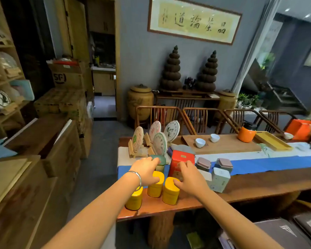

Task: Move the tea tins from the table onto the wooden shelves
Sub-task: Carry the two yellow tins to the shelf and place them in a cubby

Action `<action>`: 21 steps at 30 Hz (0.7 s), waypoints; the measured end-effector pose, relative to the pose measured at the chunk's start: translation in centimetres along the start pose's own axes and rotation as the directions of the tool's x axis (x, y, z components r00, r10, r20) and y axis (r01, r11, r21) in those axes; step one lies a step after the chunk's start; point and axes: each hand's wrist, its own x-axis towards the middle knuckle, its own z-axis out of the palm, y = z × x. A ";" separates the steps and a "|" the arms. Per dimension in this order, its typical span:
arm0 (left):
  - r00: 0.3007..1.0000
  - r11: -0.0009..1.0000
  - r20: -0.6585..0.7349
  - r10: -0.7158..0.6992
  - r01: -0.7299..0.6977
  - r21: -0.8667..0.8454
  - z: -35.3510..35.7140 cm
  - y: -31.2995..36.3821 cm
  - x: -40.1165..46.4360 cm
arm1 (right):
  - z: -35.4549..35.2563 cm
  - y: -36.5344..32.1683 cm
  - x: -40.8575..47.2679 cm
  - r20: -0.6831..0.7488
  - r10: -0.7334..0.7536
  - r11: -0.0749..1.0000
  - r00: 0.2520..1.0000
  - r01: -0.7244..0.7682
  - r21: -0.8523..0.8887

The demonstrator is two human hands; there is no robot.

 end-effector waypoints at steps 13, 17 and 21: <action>0.971 0.997 0.225 0.077 -0.069 -0.044 11.4 -6.4 13.8 | 12.9 7.3 10.8 0.273 -0.001 0.998 0.962 -0.018 0.068; 0.939 0.984 0.298 0.174 -0.151 -0.099 15.1 -7.4 16.3 | 16.5 9.3 11.5 0.356 0.011 0.993 0.934 -0.051 0.104; 0.919 0.979 0.339 0.202 -0.181 -0.095 18.1 -7.7 17.1 | 18.9 9.7 11.2 0.398 -0.004 0.988 0.917 -0.059 0.145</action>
